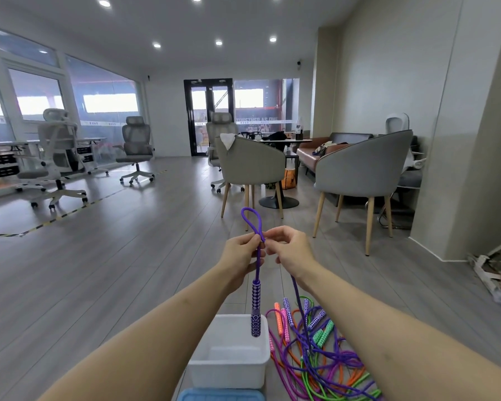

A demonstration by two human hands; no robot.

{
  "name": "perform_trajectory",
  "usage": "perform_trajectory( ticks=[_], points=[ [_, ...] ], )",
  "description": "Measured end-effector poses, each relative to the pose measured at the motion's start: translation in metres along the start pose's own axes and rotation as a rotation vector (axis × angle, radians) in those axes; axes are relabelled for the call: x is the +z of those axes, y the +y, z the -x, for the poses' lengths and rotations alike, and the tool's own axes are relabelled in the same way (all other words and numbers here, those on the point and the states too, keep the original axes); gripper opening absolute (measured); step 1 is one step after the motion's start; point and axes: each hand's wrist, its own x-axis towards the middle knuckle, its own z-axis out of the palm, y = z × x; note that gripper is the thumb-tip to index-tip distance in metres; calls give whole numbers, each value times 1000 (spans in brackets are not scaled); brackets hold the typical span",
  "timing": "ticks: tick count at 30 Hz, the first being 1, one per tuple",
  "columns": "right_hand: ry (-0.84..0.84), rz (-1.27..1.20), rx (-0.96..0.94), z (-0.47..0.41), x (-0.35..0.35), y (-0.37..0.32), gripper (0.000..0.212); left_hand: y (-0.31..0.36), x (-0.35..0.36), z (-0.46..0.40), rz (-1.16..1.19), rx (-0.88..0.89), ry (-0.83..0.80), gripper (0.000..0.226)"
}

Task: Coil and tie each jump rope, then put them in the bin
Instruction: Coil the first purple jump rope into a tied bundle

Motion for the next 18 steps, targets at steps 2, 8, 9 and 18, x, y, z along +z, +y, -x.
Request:
perform_trajectory(
  ticks=[2, 8, 9, 18],
  points=[
    [15, 2, 1, 0, 0, 0, 6, 1, 0, -1, 13, -3, 8, 28],
    [-168, 21, 24, 2, -14, 2, 17, 9, -7, -7, 176, -8, 1, 28],
    [-219, 62, 33, 3, -18, 6, 16, 11, -10, -8, 236, -14, 29, 28],
    [-319, 389, -26, -3, -64, 31, 7, 16, -24, -11, 271, -93, 55, 24]
  ],
)
